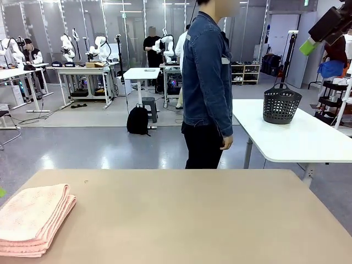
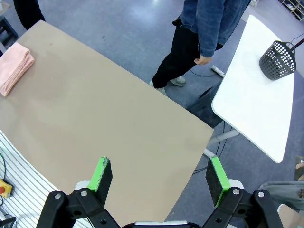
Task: Fold the towel.
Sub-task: Pick up the 100 cm Hotel Towel and place it on the left side of the table.
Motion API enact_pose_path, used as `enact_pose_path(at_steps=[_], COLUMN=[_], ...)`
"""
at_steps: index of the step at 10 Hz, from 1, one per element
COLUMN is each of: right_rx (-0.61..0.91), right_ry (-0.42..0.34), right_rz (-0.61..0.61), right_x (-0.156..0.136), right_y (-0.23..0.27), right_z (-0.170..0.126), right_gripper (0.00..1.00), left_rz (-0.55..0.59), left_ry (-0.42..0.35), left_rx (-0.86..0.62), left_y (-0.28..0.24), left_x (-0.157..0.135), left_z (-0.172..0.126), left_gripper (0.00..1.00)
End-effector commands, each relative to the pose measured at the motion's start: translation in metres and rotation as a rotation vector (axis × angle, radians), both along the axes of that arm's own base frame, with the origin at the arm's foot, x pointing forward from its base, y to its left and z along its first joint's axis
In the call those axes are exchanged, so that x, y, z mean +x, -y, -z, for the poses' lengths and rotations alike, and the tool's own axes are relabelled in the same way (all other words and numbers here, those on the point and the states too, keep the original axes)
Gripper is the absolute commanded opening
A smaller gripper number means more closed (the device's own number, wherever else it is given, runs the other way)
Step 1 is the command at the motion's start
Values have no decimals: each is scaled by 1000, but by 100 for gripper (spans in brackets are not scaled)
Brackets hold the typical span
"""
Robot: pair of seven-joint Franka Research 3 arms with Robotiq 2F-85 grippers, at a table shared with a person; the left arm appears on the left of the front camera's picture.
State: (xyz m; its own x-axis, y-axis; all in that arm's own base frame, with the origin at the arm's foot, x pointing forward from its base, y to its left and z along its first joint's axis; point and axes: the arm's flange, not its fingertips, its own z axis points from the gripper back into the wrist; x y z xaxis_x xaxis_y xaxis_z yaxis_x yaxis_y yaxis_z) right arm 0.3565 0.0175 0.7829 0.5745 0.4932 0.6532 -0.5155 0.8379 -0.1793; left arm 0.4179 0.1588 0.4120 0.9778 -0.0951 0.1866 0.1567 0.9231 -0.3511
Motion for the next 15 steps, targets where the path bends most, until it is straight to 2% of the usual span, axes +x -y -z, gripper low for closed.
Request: enact_pose_path(at_steps=[1, 2, 3, 15], right_rx=[-1, -1, -1, -1], right_ry=[-2, -2, -2, -2], right_rz=[7, 7, 7, 7], right_x=[0, 0, 0, 0], right_y=[0, 0, 0, 0], right_z=[0, 0, 0, 0], right_gripper=[100, 100, 100, 100], left_rz=[4, 4, 10, 10], left_ry=[22, 29, 15, 15], left_rx=[73, 79, 31, 31], left_y=[21, 27, 6, 6], left_x=[-16, -20, -6, -6], left_z=[-17, -24, -15, -15], left_gripper=[100, 100, 100, 100])
